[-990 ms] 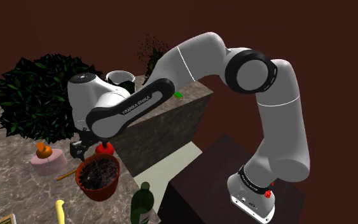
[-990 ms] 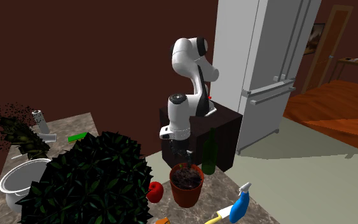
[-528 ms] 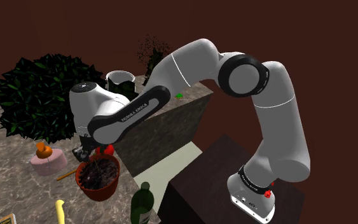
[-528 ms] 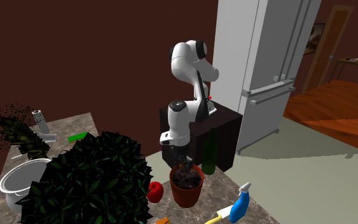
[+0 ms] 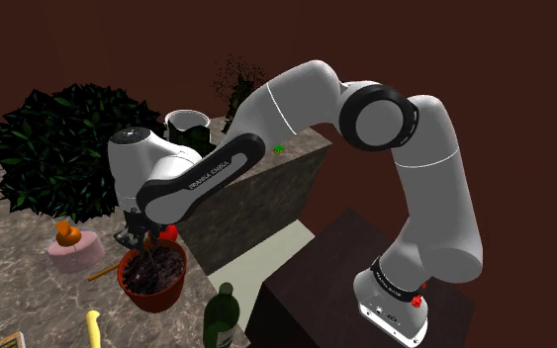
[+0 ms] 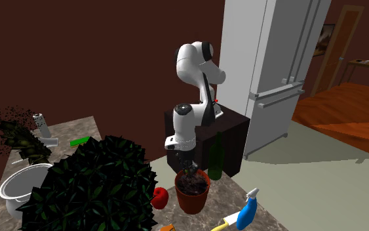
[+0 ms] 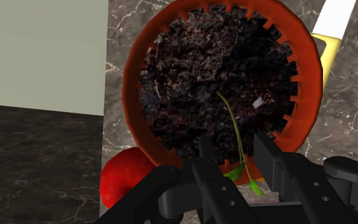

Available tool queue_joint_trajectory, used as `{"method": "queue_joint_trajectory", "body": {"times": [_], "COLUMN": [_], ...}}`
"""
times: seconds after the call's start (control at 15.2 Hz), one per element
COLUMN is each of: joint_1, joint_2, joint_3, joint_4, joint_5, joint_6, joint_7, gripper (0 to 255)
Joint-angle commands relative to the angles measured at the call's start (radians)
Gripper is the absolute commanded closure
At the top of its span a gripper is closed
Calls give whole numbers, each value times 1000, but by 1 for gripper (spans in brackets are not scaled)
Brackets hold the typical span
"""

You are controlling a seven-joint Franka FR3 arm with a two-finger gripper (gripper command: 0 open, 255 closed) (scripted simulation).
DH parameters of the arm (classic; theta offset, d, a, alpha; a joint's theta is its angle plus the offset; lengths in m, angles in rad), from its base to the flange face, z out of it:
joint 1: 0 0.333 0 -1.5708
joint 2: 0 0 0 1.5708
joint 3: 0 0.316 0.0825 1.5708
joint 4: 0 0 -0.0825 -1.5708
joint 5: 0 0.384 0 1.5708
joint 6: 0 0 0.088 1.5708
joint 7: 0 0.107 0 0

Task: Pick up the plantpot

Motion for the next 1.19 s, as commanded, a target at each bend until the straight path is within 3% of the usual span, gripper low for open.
{"method": "queue_joint_trajectory", "body": {"times": [0.0,1.12], "joint_1": [0,-29], "joint_2": [0,-126], "joint_3": [0,43], "joint_4": [-1,11], "joint_5": [0,51], "joint_6": [0,-133], "joint_7": [0,-23], "gripper": [255,255]}}
